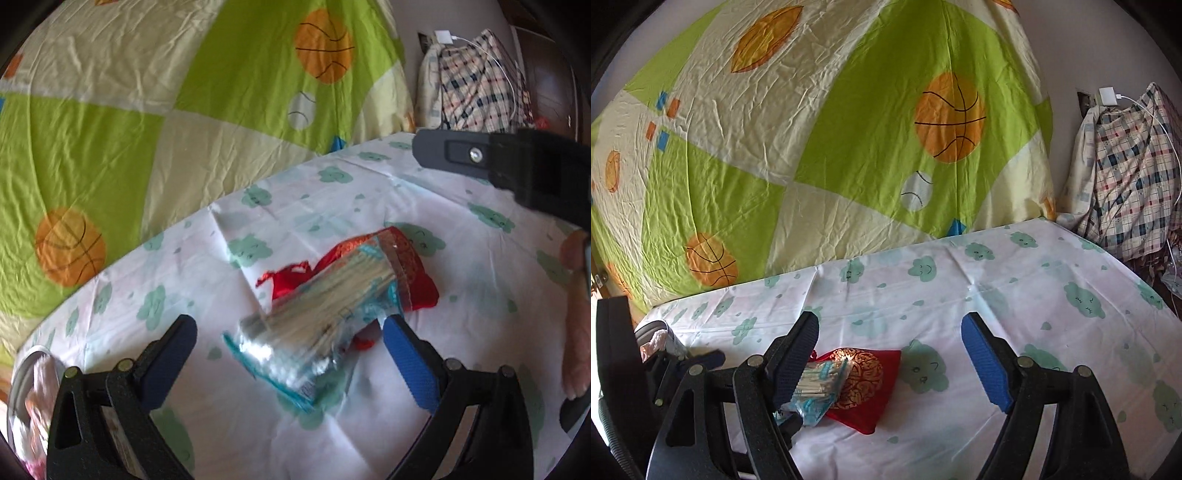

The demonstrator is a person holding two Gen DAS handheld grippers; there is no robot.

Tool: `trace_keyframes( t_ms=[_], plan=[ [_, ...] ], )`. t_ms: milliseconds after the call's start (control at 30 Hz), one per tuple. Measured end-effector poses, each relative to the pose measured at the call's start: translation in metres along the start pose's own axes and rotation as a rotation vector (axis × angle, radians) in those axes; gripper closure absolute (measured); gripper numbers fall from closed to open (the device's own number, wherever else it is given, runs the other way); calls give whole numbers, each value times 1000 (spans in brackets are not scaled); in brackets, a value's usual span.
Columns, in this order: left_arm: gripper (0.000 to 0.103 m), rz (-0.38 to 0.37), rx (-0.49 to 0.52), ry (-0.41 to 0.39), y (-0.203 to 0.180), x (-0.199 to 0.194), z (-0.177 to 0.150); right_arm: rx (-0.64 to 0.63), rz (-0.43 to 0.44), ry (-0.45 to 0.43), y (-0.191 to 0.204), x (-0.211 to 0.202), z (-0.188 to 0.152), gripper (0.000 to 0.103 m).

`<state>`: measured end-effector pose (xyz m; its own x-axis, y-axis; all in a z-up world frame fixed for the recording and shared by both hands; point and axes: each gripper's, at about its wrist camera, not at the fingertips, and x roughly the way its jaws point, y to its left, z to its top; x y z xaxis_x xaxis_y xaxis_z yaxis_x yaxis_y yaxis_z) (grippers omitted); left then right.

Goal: Organize soft objects
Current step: 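Grasp the cotton swab bag with the left gripper while the right grasps the red pouch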

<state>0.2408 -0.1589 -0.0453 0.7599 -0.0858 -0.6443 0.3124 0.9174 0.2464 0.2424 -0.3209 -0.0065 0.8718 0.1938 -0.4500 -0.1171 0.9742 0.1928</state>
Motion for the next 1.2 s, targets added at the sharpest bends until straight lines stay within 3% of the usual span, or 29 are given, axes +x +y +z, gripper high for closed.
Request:
trace_keyframes(
  t_ms=[67, 167, 200, 400, 533, 667, 967, 1100, 1200],
  plan=[
    [1, -27, 41, 17, -2, 10, 5, 9, 1, 9, -1, 2, -1, 17],
    [21, -84, 56, 37, -2, 18, 6, 7, -9, 19, -3, 4, -2, 17],
    [35, -112, 46, 44, -1, 18, 5, 7, -10, 21, -4, 5, -2, 17],
    [53, -192, -74, 58, 17, 16, -4, 8, -25, 39, -6, 9, -5, 17],
    [53, -198, -172, 26, 33, 5, -13, 3, -43, 47, -7, 13, -6, 17],
    [53, -137, -247, -19, 49, -7, -23, -45, -60, 66, 2, 20, -8, 17],
    [53, -29, -376, -74, 77, -19, -35, -290, -49, 234, 48, 58, -20, 17],
    [53, -25, -413, -81, 84, -19, -37, -358, -23, 345, 61, 79, -29, 17],
    [53, -26, -414, -84, 84, -19, -38, -390, -19, 381, 67, 85, -33, 17]
  ],
)
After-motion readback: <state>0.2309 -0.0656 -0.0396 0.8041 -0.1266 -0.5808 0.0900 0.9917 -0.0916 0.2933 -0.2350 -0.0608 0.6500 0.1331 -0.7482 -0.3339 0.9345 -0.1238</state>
